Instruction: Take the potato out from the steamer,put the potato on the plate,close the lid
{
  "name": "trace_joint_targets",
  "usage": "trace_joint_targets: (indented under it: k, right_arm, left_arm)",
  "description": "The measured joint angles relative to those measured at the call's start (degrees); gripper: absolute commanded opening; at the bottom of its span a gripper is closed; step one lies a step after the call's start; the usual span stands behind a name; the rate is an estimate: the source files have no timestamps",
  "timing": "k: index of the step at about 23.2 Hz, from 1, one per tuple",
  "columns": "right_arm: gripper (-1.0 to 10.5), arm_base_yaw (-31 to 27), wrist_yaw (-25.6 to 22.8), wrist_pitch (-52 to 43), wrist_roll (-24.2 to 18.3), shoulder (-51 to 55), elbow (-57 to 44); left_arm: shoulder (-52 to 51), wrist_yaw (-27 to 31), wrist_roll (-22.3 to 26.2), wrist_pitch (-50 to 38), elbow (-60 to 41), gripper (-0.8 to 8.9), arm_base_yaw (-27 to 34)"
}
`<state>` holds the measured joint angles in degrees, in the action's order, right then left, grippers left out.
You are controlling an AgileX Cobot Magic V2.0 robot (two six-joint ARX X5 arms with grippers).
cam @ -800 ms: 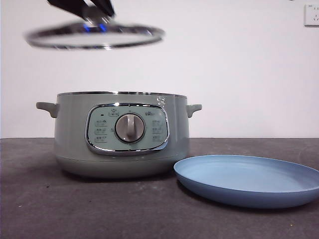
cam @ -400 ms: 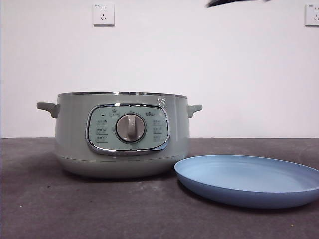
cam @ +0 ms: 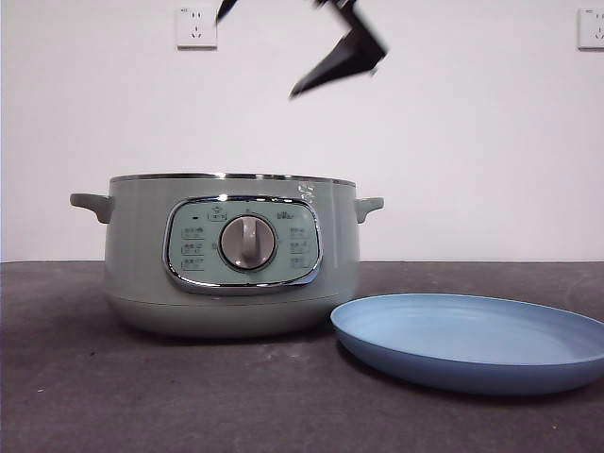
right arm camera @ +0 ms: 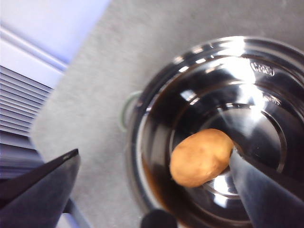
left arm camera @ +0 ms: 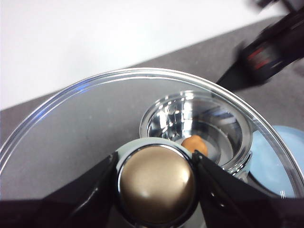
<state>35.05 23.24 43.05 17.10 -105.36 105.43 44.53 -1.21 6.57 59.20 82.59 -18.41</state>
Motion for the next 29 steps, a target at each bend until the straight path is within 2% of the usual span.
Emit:
trace_joint_targets:
  k: [7, 14, 23, 25, 26, 28, 29]
  right_arm:
    - [6.0, 4.13, -7.06, 1.09, 1.86, -11.43, 3.63]
    - [6.0, 6.01, -14.40, 0.98, 2.71, -16.20, 3.72]
    - [5.9, 6.36, -15.93, 0.26, 3.74, -19.19, 3.76]
    - [4.6, 6.38, -15.98, 0.55, 4.02, -20.72, 3.76]
    - [3.3, 6.47, -15.98, -0.04, 4.13, -20.79, 3.76]
    - [-0.2, 6.51, -15.93, -0.50, 3.91, -20.79, 3.76]
    - [-0.1, 6.51, -15.78, -0.79, 3.58, -20.79, 3.76]
  left_arm:
    - [-1.79, 0.00, -0.20, 2.71, 0.00, -0.09, 0.00]
    - [-1.18, -0.02, -0.20, 3.37, 0.00, -0.09, 0.00]
    - [-1.29, -0.26, -0.20, 3.52, 0.00, -0.09, 0.00]
    - [-1.27, -0.28, -0.20, 3.74, 0.00, -0.09, 0.00]
    - [-1.27, -0.28, -0.20, 3.76, 0.00, -0.09, 0.00]
    - [-1.29, -0.31, -0.20, 3.78, 0.00, -0.09, 0.00]
    - [-1.29, -0.28, -0.20, 3.76, 0.00, -0.09, 0.00]
